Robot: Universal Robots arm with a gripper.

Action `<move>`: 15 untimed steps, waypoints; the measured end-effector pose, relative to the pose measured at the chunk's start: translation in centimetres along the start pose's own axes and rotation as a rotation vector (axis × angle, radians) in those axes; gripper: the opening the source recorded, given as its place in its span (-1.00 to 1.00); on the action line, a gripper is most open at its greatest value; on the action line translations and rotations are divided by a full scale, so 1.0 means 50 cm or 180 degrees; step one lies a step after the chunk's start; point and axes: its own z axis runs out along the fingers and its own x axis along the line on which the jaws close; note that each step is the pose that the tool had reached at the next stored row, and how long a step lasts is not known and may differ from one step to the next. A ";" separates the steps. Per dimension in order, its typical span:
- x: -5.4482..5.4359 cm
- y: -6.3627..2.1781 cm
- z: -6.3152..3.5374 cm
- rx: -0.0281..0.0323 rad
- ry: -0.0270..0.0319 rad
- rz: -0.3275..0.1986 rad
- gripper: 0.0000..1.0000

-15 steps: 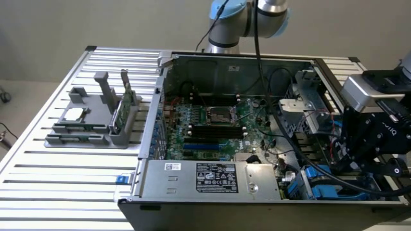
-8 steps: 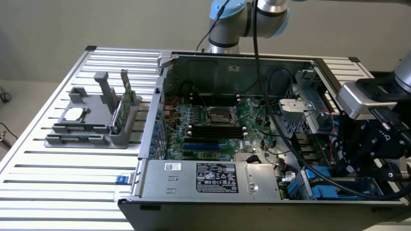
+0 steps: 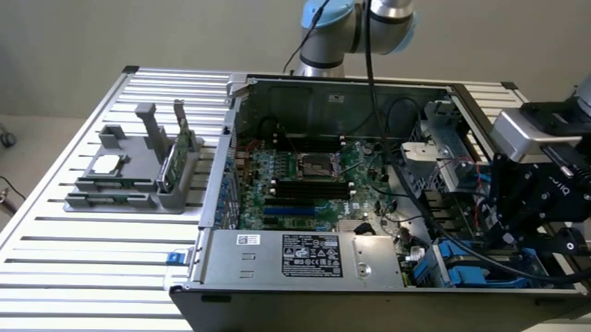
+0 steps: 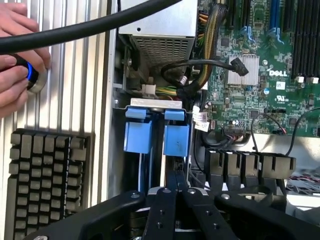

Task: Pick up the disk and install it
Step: 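Insert the disk into the insertion slot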

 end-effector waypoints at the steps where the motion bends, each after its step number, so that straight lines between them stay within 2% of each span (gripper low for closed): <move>1: 0.000 0.001 -0.009 0.0000 0.0001 0.0000 -0.79; 4: 0.002 0.003 -0.037 -0.0001 0.0001 -0.0001 -0.79; 6: 0.002 0.006 -0.048 0.0000 0.0001 -0.0001 -0.79; 15: 0.002 0.007 -0.048 0.0000 0.0001 0.0000 -0.79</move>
